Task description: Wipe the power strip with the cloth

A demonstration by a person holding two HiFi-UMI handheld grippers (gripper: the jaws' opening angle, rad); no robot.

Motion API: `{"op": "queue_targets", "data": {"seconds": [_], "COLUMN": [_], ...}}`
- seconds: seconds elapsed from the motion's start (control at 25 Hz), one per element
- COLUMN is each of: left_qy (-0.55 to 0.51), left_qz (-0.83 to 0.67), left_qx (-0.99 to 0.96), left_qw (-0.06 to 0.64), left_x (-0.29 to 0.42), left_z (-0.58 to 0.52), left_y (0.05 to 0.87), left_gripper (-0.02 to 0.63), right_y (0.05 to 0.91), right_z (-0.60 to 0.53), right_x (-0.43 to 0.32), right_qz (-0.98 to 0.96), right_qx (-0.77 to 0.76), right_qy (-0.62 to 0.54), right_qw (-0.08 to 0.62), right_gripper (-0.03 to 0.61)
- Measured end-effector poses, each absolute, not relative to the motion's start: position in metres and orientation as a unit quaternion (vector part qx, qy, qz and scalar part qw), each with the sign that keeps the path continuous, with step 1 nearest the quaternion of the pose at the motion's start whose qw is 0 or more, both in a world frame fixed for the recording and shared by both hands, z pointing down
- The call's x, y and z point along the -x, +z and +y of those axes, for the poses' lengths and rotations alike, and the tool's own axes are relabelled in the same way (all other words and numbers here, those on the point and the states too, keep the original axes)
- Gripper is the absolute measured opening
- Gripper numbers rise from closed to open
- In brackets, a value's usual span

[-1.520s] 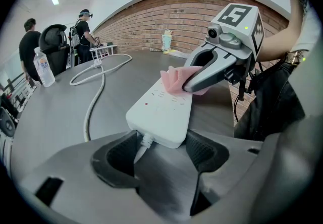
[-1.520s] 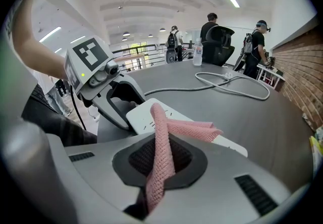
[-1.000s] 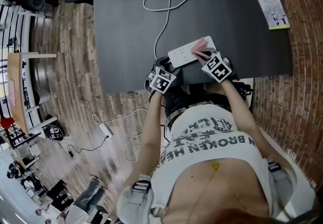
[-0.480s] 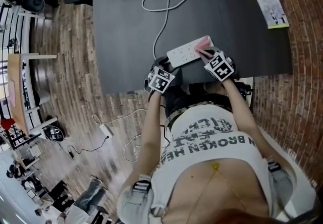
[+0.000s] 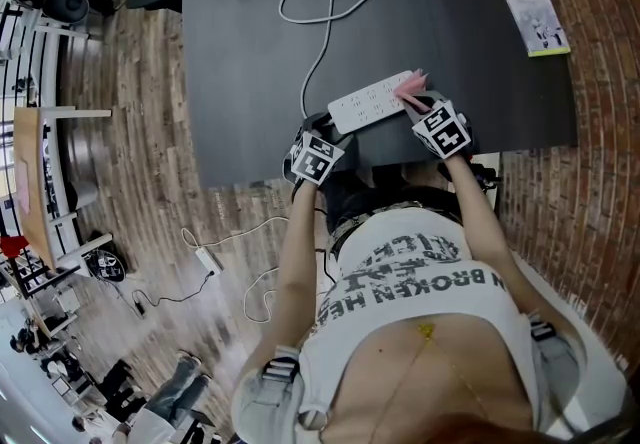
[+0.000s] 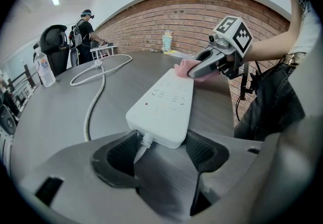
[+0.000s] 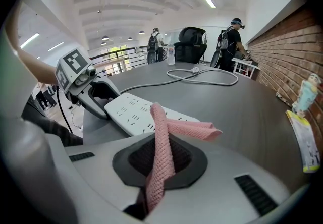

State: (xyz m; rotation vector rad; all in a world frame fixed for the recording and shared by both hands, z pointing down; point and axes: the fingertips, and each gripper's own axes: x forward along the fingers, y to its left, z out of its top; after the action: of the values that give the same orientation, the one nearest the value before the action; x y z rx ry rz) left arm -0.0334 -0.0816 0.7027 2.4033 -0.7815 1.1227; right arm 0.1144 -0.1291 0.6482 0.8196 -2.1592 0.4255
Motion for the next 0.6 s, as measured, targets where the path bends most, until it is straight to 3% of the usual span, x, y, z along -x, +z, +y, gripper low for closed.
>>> {"op": "queue_targets", "data": {"seconds": [0.6], "left_qy": [0.396], "left_qz": [-0.278], "left_qx": [-0.855], "left_qw": [0.186], "left_x": [0.033], "left_z": [-0.082], "left_y": [0.704], "left_gripper": [0.282], "right_y": [0.647], "right_z": [-0.135], "right_x": [-0.147], "right_qz": [-0.819], "right_qx": [-0.382], "right_qy": [0.193], "right_qw": [0.381], "right_gripper": [0.015]}}
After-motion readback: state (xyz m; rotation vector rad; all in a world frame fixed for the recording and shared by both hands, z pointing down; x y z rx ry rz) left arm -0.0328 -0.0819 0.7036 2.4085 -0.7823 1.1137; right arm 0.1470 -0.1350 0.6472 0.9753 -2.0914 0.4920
